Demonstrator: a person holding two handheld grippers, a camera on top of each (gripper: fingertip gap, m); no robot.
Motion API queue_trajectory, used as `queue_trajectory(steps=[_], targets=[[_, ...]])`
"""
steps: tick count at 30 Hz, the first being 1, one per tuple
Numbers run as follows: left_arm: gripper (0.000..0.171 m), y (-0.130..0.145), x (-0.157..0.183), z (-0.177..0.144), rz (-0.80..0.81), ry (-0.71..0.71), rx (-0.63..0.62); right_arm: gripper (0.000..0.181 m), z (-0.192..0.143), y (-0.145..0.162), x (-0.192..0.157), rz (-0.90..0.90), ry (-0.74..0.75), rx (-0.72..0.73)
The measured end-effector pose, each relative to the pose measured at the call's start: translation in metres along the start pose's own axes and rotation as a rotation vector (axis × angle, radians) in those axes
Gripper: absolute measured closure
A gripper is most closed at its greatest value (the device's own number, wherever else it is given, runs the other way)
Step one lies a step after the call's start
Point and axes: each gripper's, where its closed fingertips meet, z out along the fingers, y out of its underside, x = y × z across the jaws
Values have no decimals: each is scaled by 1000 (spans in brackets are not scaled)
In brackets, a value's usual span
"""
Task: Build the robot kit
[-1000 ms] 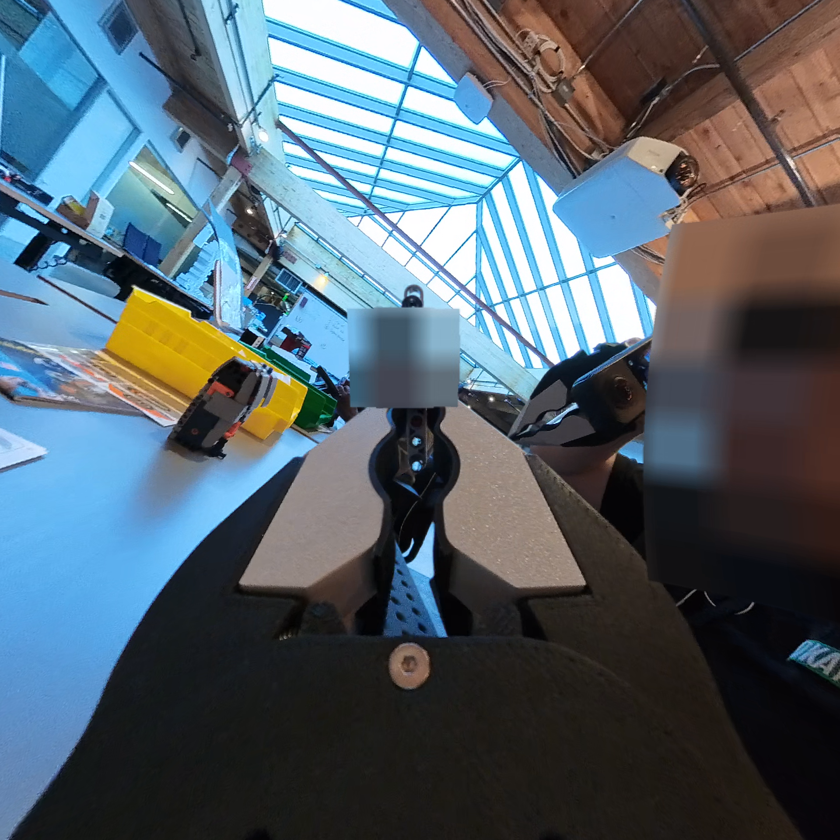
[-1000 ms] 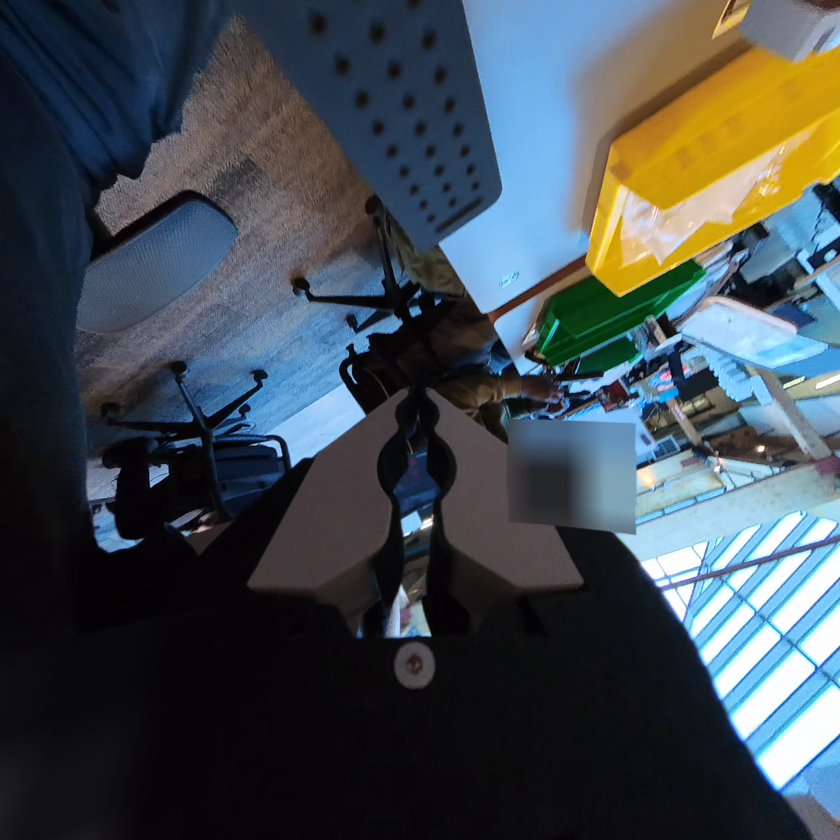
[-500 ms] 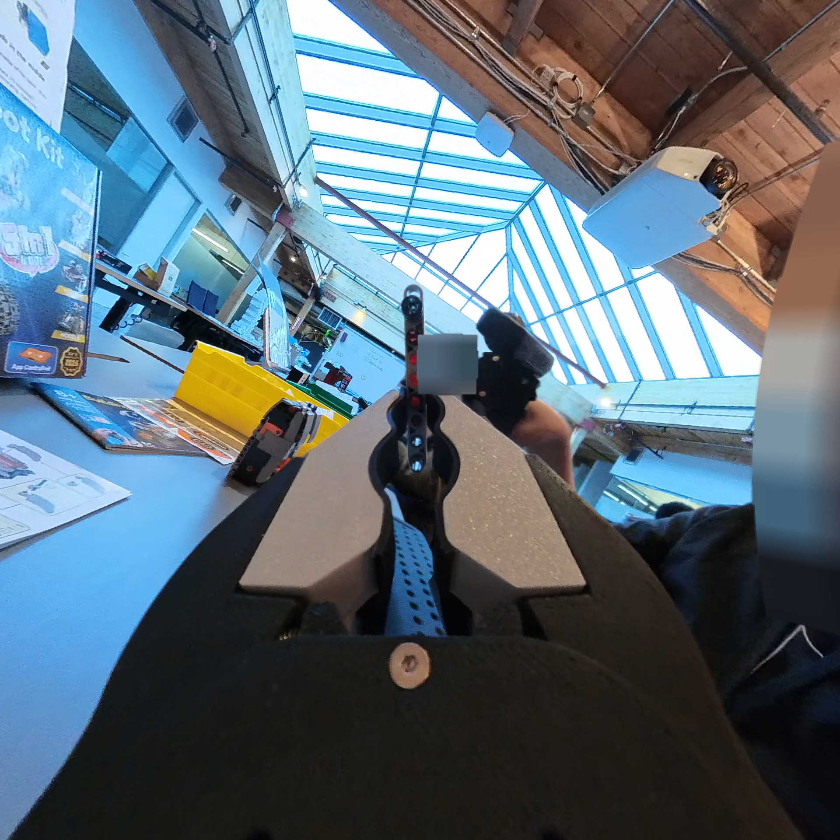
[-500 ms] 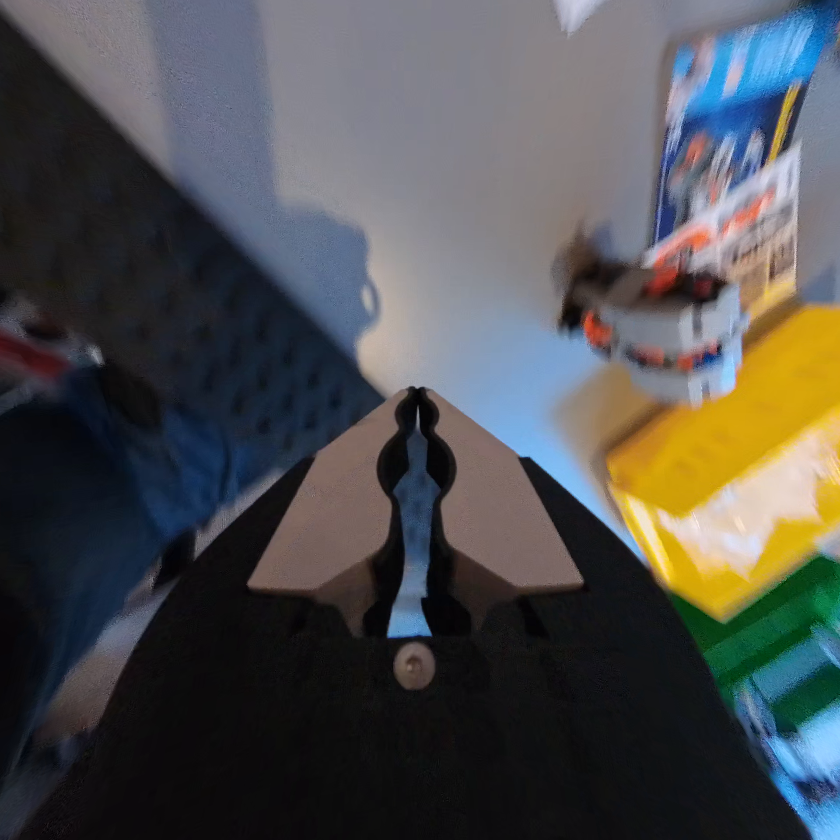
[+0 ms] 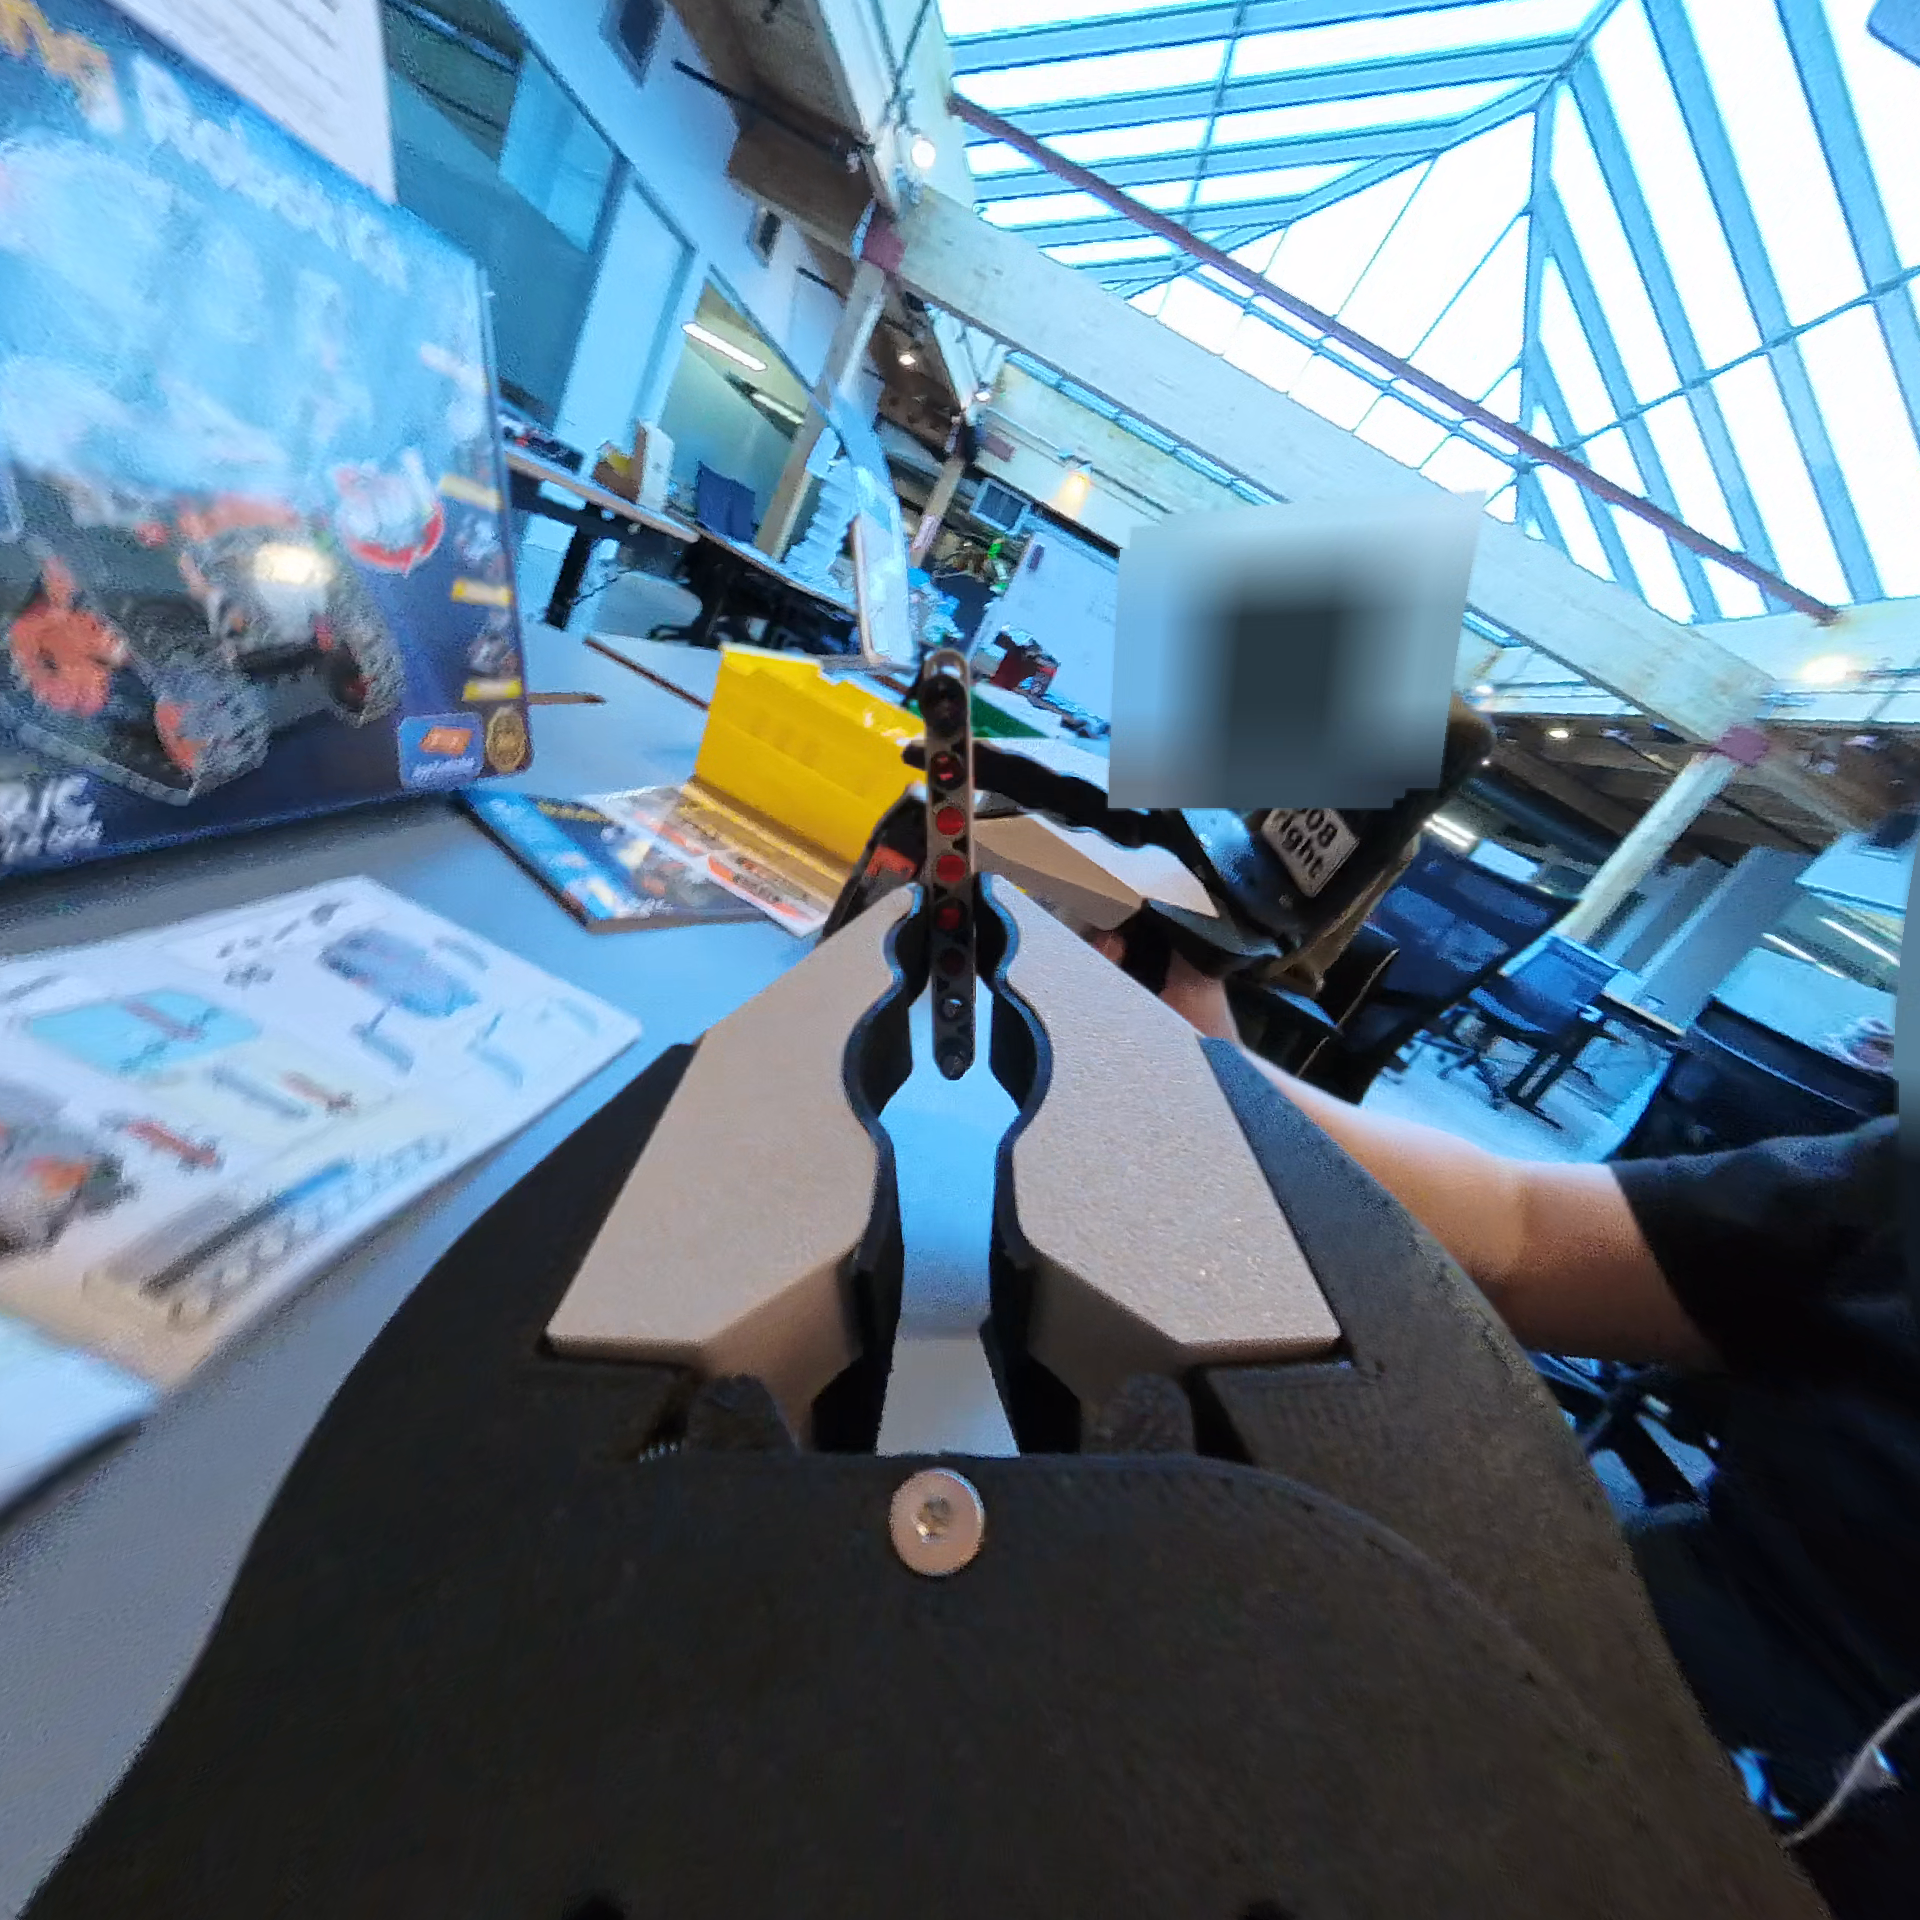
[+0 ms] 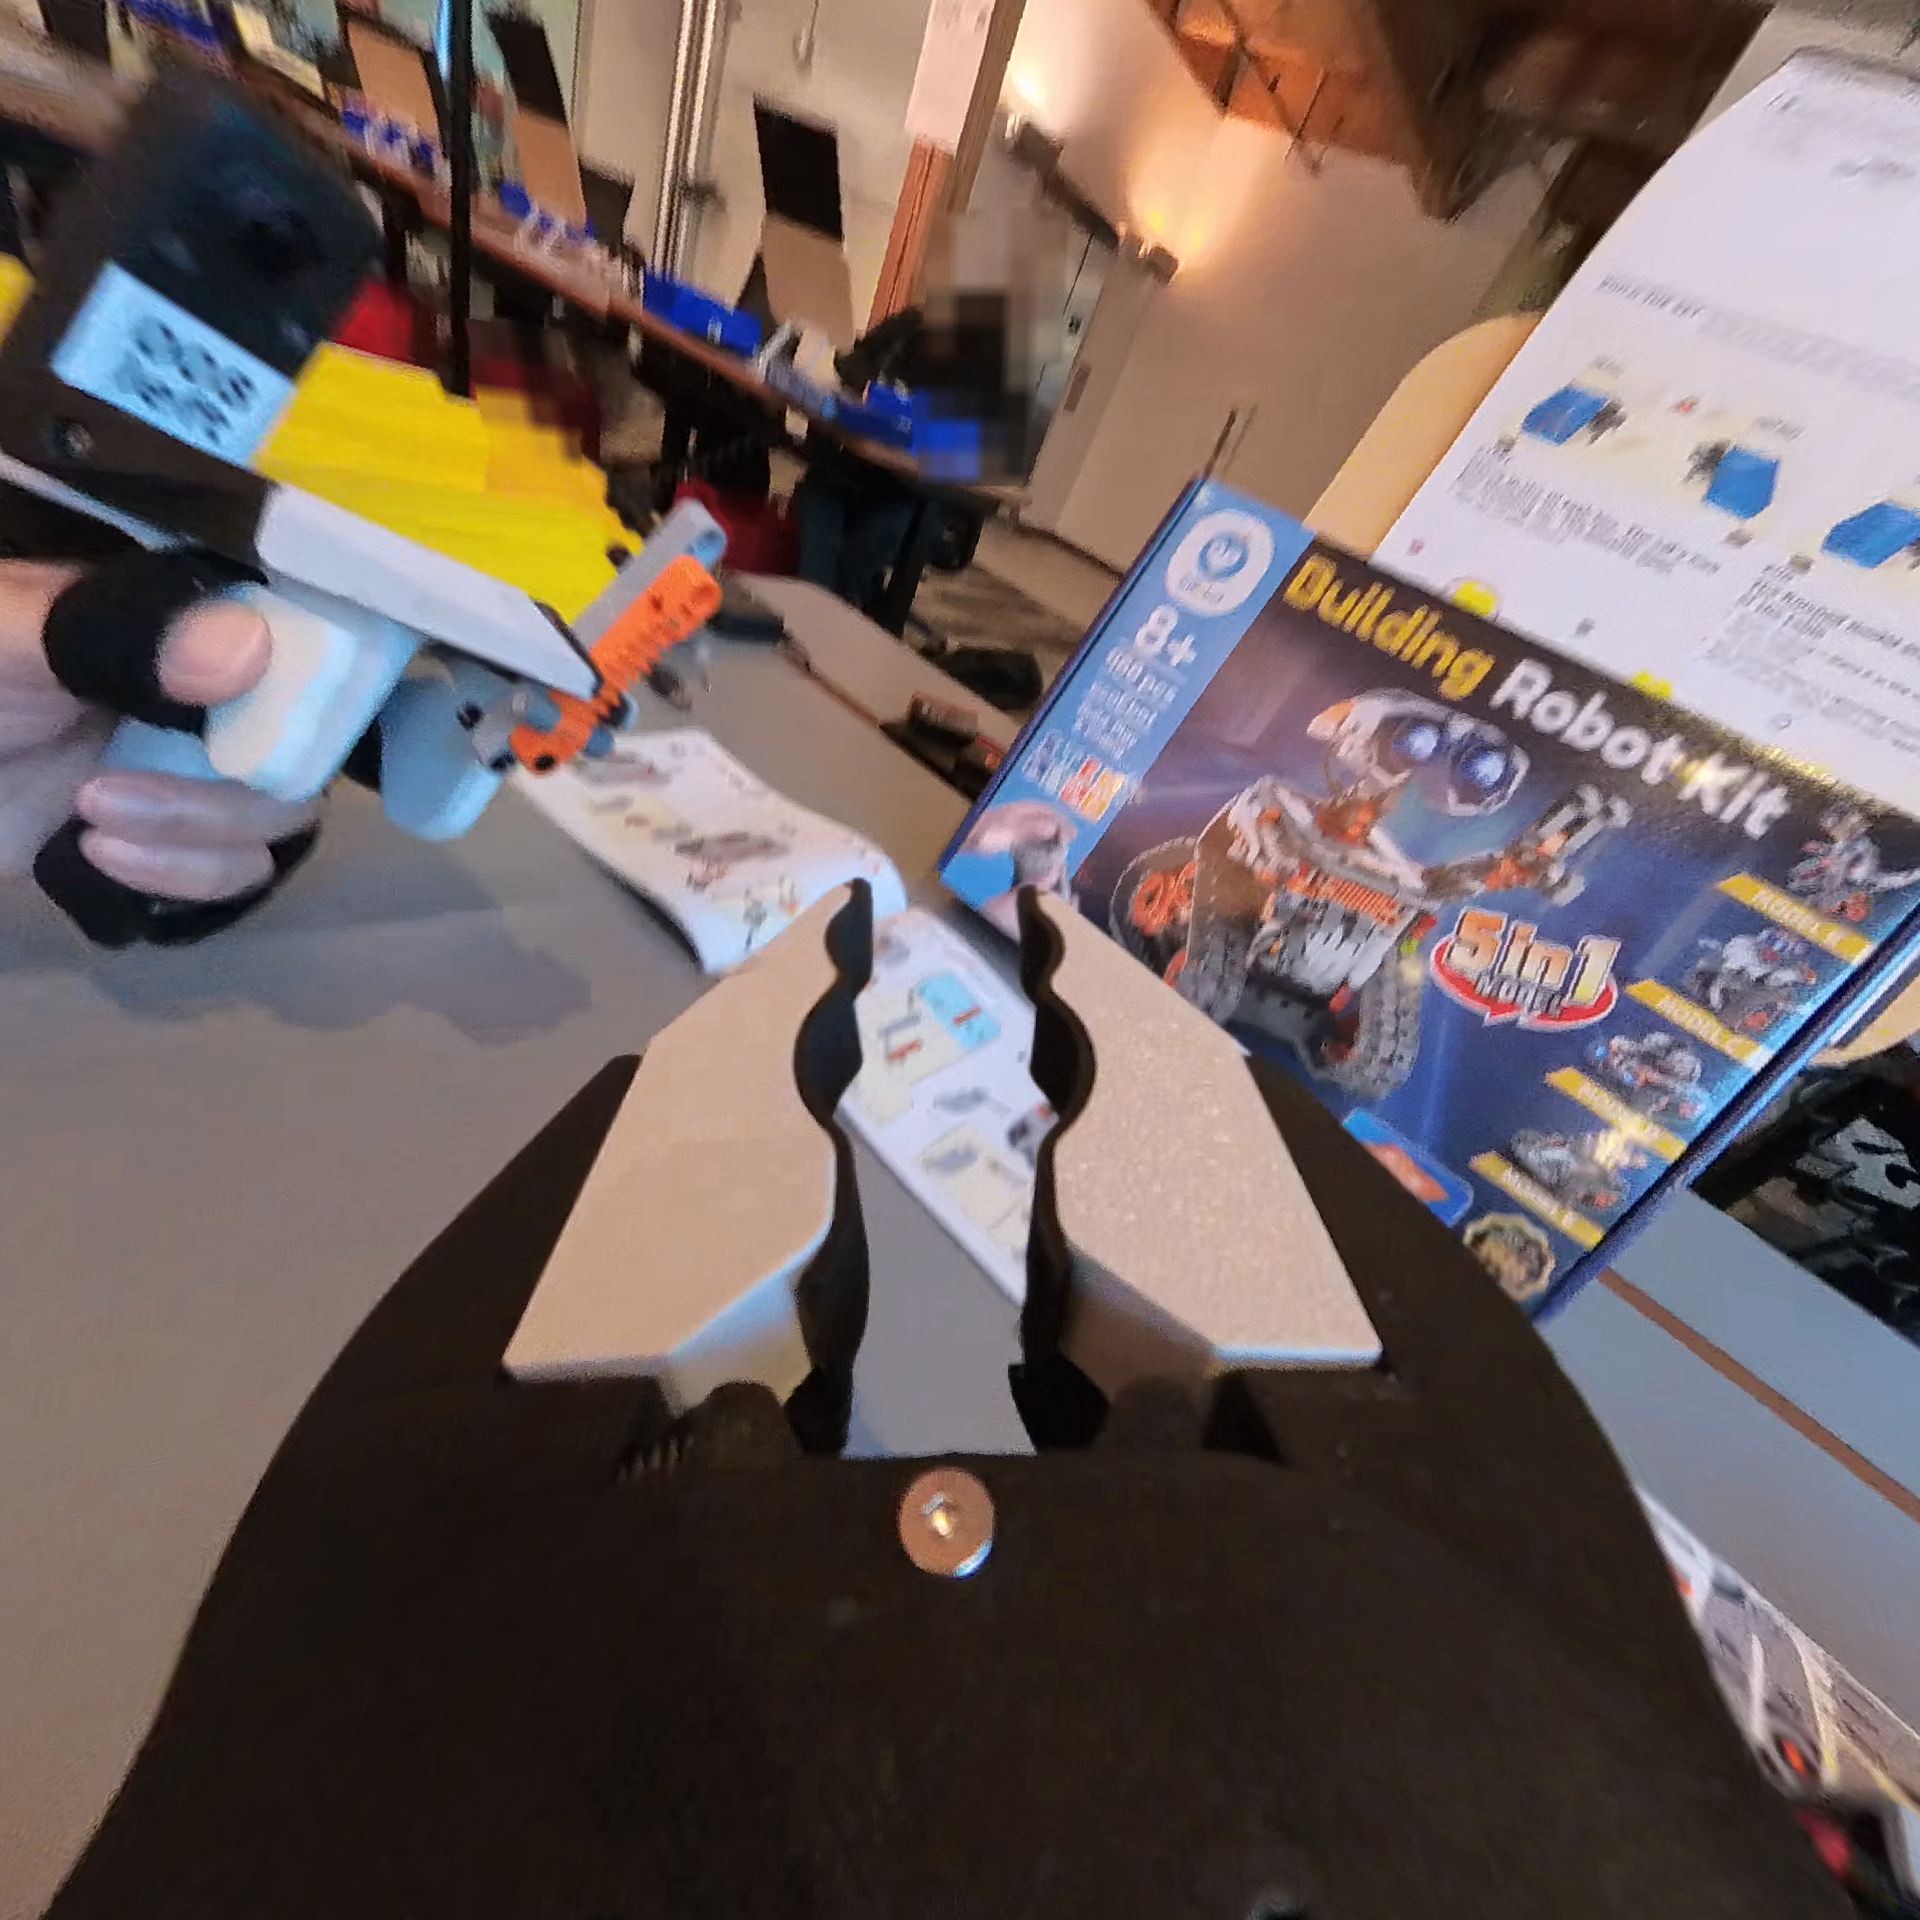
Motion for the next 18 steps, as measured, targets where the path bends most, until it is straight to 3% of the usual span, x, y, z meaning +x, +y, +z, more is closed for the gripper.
queue_trajectory(steps=[5, 9, 12, 14, 16, 18], targets=[[167, -54, -24, 35, 56, 52, 78, 154, 9, -46, 35, -62, 96, 218], [166, -89, -48, 49, 58, 78, 216, 146, 30, -31, 41, -67, 59, 223], [166, -69, -52, 45, 61, 68, 233, 145, 29, 3, 31, 76, 3, 191], [166, -47, -58, 39, 46, 26, 225, 145, 32, 8, 26, 182, -47, 151], [166, -46, -64, 39, 1, 34, 240, 148, 34, 9, 24, 180, -62, 147], [166, -36, -71, 41, -1, 39, 156, 148, 36, 14, 20, 155, -91, 112]])
